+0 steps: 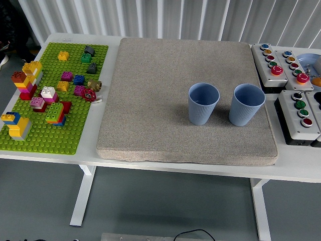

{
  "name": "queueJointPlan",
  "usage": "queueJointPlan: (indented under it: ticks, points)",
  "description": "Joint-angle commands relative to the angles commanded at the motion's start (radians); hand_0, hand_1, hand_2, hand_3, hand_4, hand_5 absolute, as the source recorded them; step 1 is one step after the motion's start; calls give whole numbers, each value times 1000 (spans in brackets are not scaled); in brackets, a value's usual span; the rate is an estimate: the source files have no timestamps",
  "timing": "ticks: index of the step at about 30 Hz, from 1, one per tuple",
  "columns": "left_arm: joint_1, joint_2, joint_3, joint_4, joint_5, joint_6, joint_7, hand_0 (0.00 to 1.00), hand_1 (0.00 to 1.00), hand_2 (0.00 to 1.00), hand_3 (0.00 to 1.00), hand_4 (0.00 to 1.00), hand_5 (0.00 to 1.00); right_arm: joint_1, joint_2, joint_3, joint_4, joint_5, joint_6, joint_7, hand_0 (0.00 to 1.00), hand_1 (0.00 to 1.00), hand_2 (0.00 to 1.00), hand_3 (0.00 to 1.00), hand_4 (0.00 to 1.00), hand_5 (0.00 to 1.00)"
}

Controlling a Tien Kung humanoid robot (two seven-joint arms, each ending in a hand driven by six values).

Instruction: Pick cup pour cup place

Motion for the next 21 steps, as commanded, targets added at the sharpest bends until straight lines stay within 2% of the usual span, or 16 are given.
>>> queueJointPlan:
  ticks: [21]
  points:
    - [5, 1, 3, -1, -4, 2, -2, 803, 844, 869, 788, 523, 998, 2, 2, -8, 2, 3, 0, -1, 950, 898, 984, 958, 680, 998]
